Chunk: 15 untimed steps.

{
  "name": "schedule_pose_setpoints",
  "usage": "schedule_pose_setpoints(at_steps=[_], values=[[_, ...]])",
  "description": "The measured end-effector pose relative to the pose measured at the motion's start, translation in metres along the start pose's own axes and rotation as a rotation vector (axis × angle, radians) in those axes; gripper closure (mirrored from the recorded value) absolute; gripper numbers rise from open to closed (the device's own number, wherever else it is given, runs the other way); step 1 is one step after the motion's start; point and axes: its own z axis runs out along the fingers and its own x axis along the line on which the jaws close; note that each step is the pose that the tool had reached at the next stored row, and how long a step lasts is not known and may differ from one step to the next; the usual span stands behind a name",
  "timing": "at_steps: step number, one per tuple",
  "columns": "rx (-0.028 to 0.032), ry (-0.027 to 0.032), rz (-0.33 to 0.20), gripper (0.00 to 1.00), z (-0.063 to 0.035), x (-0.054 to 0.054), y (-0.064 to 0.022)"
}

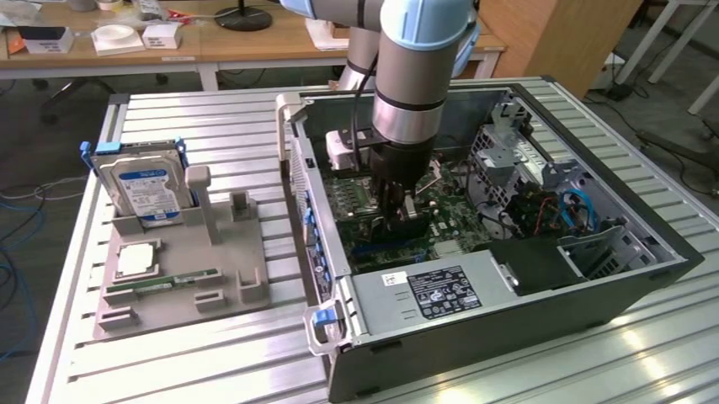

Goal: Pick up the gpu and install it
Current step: 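Insert the gpu into the slot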

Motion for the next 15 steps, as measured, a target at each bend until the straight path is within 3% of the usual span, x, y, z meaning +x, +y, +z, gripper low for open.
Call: schedule_pose_setpoints(at_steps=[9, 15], values=[[-0.0001, -0.0042, 0.0, 0.74, -0.0014, 0.0001, -0.0011], [0.0002, -0.01, 0.0, 0.74, -0.0028, 0.0001, -0.0013]])
